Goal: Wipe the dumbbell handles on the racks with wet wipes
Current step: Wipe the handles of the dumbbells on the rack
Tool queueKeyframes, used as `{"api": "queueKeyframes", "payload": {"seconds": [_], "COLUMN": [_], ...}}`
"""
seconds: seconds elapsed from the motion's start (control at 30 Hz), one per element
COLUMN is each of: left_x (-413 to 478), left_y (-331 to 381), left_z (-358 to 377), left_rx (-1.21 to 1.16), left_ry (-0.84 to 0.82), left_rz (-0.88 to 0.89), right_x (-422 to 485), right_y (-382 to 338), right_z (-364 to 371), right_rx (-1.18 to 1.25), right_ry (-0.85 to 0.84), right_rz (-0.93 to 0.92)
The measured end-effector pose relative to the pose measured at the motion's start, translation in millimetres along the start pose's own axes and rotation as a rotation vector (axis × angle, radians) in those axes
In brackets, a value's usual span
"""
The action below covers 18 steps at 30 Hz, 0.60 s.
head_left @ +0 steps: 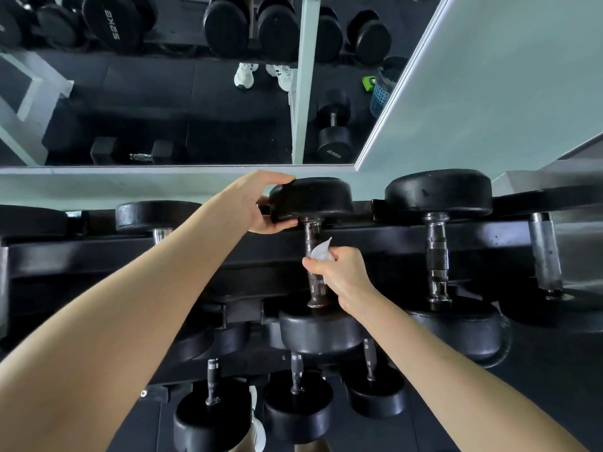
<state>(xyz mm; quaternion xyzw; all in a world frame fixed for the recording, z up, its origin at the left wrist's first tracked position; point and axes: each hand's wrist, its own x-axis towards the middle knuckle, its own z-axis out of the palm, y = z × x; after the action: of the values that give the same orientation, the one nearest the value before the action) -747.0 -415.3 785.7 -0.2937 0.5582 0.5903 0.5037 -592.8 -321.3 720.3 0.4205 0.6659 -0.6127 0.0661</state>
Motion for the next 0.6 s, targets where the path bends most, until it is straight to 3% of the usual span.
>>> {"api": "queueKeyframes", "payload": {"seconds": [0.23,0.37,0.5,0.6], "left_x": [5.8,-2.4,-7.4,-6.9], "left_y": [-4.4,1.8,-3.1,-8.5], "left_z": [-24.6,-12.6,-11.5,-16.4], "left_rx": [0.074,0.579,0.946,1.009], "left_ry": [-0.074,0.192,0.337,0.347], "left_rz": [0.018,0.32,0.488,0.526], "right_x": [-5.8,-9.3,-14.7,-16.2], "right_y": [3.4,4.7,4.2,5.2], "right_z": [16.0,11.3,15.7,21.0], "right_rx": [-0.182,-0.184,-0.264,-0.337], "right_ry": [0.063,0.098,0.11,0.123], "right_rz": [-0.084,-0.086,-0.125,-0.151]}}
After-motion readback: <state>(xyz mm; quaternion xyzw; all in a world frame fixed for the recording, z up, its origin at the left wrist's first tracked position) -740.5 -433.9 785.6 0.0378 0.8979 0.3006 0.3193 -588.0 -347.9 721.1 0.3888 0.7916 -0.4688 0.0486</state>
